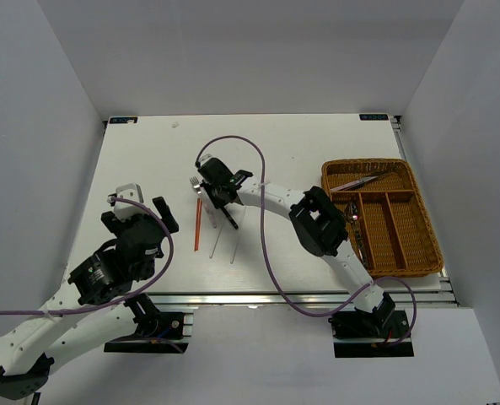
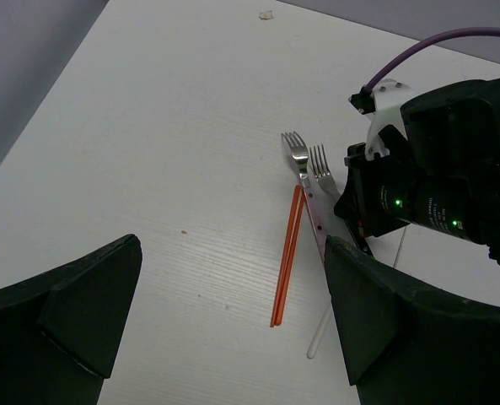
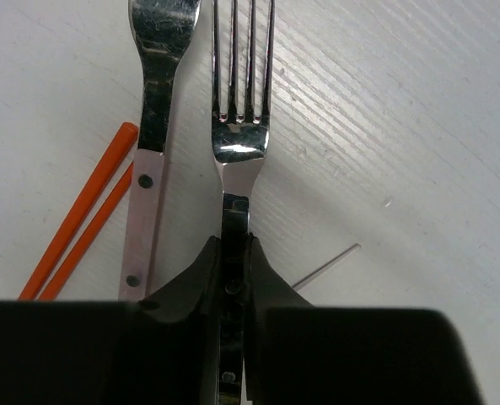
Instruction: Sort the eating utensils into containers
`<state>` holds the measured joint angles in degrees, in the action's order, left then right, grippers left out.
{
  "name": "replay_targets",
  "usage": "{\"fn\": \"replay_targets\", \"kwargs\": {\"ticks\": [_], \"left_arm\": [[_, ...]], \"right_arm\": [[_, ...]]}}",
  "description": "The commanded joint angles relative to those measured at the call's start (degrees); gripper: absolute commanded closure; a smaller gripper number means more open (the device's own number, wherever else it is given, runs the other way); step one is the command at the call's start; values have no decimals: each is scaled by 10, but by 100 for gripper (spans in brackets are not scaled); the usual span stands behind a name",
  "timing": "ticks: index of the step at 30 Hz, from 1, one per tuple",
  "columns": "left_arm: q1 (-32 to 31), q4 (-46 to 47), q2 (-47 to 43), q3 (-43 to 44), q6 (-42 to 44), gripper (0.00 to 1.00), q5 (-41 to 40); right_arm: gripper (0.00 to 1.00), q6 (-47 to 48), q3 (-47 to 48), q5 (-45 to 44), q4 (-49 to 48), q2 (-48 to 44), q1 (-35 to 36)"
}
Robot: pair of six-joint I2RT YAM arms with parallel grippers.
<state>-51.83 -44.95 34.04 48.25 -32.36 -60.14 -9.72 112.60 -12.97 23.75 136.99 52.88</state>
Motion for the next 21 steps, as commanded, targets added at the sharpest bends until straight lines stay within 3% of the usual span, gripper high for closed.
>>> {"fn": "replay_targets", "kwargs": {"ticks": [1, 9, 14, 21], "left_arm": [[3, 7, 2, -6, 5, 2, 4], [3, 7, 1, -5, 5, 2, 4], [4, 7, 2, -6, 5, 2, 5], [5, 8, -6, -6, 6, 2, 9]], "right_arm": [[98, -14, -12, 4, -3, -13, -2], [100, -46, -11, 11, -28, -66, -14], [100, -65, -39, 18, -44, -147, -46], [100, -28, -240, 71, -53, -347, -136]]}}
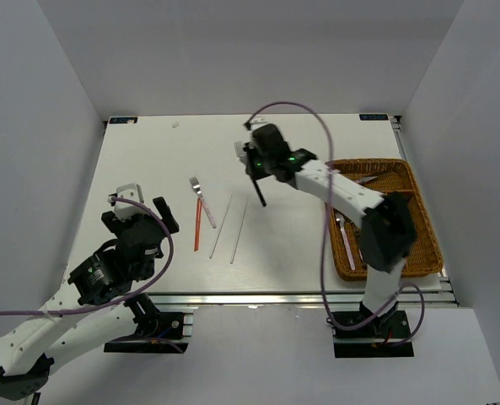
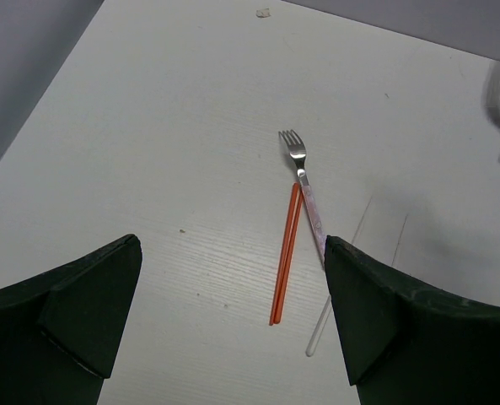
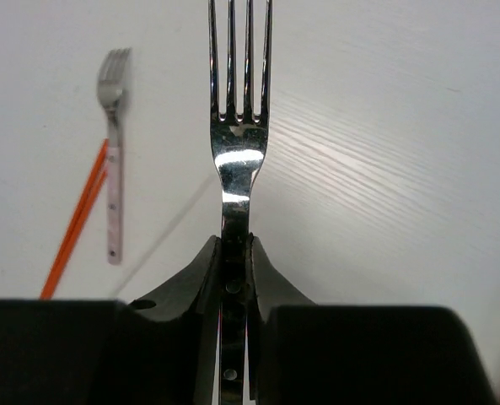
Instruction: Sort the eating utensils into containers
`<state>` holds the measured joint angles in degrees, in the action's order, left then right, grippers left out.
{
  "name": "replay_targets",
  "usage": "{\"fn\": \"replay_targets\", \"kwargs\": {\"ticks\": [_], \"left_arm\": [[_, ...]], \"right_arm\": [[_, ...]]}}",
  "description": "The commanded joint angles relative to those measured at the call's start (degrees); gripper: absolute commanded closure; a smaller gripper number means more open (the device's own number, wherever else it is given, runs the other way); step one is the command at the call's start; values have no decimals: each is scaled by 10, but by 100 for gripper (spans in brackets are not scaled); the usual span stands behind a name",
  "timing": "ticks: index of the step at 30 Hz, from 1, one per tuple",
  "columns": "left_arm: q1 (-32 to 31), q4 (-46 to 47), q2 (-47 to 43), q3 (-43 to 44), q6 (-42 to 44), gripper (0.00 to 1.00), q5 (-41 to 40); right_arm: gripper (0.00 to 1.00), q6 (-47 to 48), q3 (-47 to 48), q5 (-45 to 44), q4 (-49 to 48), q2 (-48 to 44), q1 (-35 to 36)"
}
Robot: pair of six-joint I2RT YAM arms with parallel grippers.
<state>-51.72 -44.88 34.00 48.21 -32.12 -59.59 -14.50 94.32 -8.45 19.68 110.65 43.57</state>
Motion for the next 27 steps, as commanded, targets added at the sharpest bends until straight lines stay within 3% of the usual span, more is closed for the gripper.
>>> {"fn": "replay_targets", "kwargs": {"ticks": [1, 6, 9, 12, 17, 27], "left_arm": [[4, 9, -8, -7, 6, 2, 4], [5, 17, -15, -9, 13, 2, 16], [6, 21, -11, -11, 17, 2, 23], [6, 24, -3, -11, 21, 2, 30], [7, 23, 11, -9, 21, 2, 32], [7, 29, -18, -13, 23, 2, 47]], "right_arm": [[100, 32, -121, 37, -8, -140, -59], [100, 102, -310, 25, 20, -331, -163], [100, 145, -424, -28, 9, -497, -198], [100, 190, -513, -114, -30, -594, -219], [100, 262, -574, -143, -79, -649, -234], [100, 375, -603, -225, -85, -620, -295]]}}
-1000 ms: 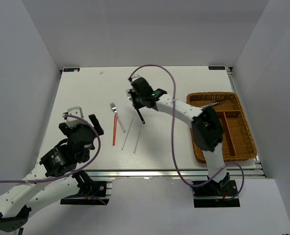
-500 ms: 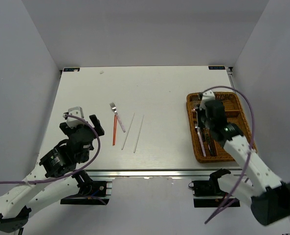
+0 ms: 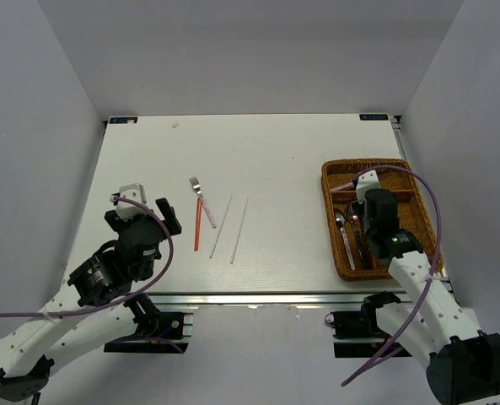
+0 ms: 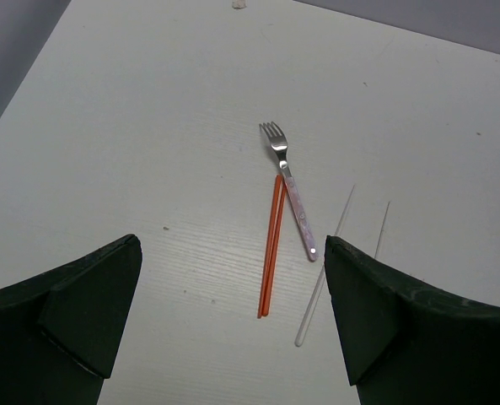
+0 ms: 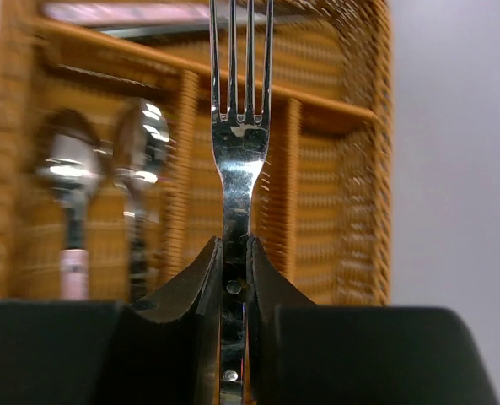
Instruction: Sort the eating utensils into containers
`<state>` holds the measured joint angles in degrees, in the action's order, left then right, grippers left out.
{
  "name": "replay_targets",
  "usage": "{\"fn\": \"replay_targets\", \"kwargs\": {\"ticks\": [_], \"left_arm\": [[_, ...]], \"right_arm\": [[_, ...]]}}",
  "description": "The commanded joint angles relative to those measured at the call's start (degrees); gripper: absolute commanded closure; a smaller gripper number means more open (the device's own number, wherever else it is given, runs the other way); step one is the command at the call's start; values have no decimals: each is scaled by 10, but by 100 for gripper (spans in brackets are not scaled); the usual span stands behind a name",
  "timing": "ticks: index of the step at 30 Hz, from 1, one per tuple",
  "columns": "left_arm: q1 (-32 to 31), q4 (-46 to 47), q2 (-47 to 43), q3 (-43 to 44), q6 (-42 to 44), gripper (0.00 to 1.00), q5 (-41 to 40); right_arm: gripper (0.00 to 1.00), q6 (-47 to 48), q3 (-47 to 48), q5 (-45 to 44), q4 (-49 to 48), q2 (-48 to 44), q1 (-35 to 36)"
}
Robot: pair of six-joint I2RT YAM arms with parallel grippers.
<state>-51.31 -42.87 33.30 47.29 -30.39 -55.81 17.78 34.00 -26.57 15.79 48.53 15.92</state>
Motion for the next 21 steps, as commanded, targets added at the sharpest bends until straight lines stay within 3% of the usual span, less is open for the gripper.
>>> {"fn": "replay_targets", "kwargs": {"ticks": [1, 8, 13, 16, 19, 21], "left_arm": [[3, 9, -14, -5, 7, 2, 11], [3, 15, -26, -7, 12, 2, 22], [2, 17, -23, -9, 15, 2, 29], [3, 19, -22, -9, 17, 2, 33], [3, 19, -20, -8, 17, 2, 33], [2, 19, -23, -9, 17, 2, 33]], "right_arm": [[100, 52, 5, -34, -45, 7, -27], [100, 52, 0, -56, -71, 78, -34], [86, 45, -16, -74, -95, 97, -37], [69, 42, -26, -72, -106, 97, -39], [60, 35, -33, -74, -113, 98, -40], [30, 31, -30, -72, -110, 100, -40]]}}
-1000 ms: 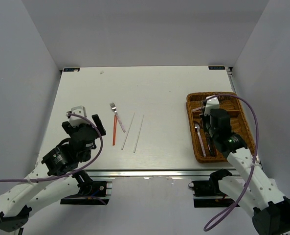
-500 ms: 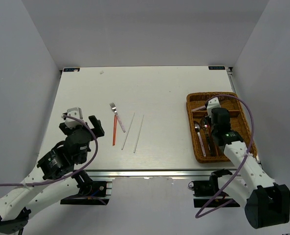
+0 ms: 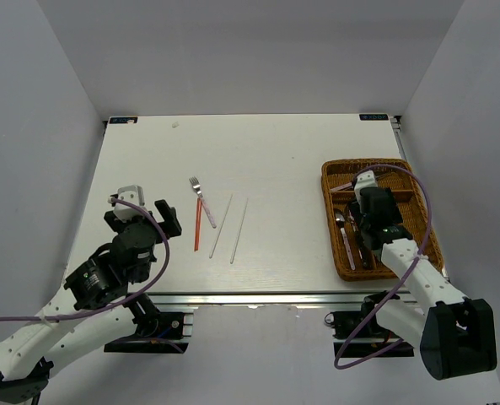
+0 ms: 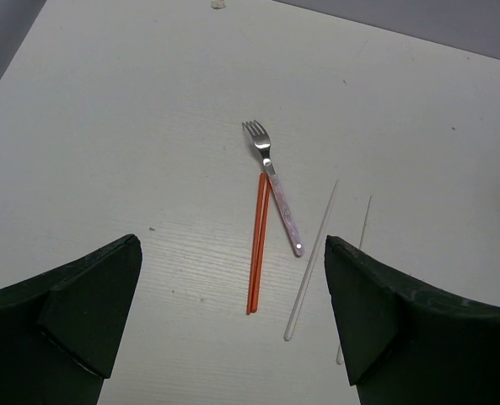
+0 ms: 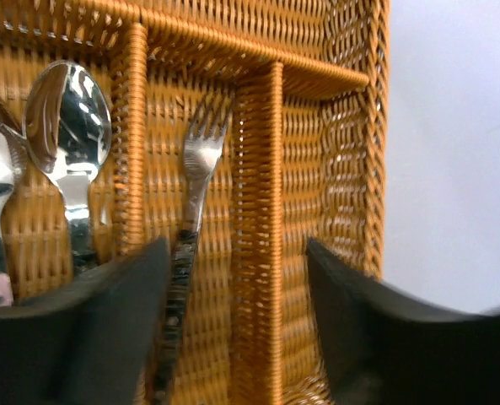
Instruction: Sort the eating utensils into containers
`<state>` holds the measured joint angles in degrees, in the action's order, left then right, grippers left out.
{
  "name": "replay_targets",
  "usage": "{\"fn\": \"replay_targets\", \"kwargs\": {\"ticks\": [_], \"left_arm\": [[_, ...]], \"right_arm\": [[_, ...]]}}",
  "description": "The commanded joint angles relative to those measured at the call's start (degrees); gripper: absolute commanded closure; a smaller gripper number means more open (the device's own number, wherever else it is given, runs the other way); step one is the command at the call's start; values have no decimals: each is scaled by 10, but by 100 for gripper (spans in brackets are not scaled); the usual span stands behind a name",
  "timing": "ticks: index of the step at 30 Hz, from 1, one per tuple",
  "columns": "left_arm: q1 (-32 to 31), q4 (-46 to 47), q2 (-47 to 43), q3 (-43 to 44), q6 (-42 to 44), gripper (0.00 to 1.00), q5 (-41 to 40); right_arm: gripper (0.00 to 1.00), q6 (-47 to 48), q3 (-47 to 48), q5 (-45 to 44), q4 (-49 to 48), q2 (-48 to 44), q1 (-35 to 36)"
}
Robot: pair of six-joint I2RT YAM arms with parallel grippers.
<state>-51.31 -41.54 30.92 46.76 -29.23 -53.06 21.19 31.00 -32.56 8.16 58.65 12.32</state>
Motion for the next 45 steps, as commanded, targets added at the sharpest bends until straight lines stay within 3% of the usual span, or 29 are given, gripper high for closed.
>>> {"fn": "replay_targets", "kwargs": {"ticks": [1, 3, 8, 11, 16, 23, 25, 26, 27, 29, 30, 32, 34, 37, 40, 45], "left_arm": [[3, 5, 1, -3, 5, 2, 5], [3, 4, -2, -3, 4, 2, 3], [3, 4, -2, -4, 2, 2, -1], [3, 2, 9, -3, 1, 2, -6], [5, -1, 44, 1, 0, 2, -5], [39, -19, 65, 10, -19, 2, -35], [46, -21, 52, 9, -22, 2, -46], [49, -21, 49, 8, -23, 2, -47], [54, -20, 45, 7, -23, 2, -47], [59, -21, 43, 8, -25, 2, -50], [60, -22, 44, 8, -26, 2, -51], [60, -23, 45, 7, -26, 2, -52], [61, -19, 47, 5, -21, 2, -46], [62, -16, 54, 6, -17, 2, -41], [62, -13, 55, 4, -13, 2, -33], [63, -7, 52, 3, -8, 2, -25]], "right_arm": [[25, -5, 5, -11, -33, 1, -3], [11, -29, 21, 5, -11, 1, -4], [11, -98, 136, 133, 81, 1, 4], [11, -131, 190, 114, 119, 16, 46], [11, -242, 292, 75, 166, 73, 183], [11, -291, 517, -51, 178, 308, 383], [11, -334, 564, 24, 156, 348, 407], [11, -344, 566, 101, 143, 377, 404], [11, -344, 554, 198, 71, 388, 401], [11, -373, 585, 200, 54, 455, 405], [11, -385, 683, 184, 118, 494, 412], [10, -395, 791, 145, 195, 610, 425], [16, -396, 909, 144, 257, 701, 434], [27, -400, 971, 130, 282, 764, 448], [44, -406, 956, 119, 260, 776, 453], [50, -402, 932, 128, 243, 785, 453]]}}
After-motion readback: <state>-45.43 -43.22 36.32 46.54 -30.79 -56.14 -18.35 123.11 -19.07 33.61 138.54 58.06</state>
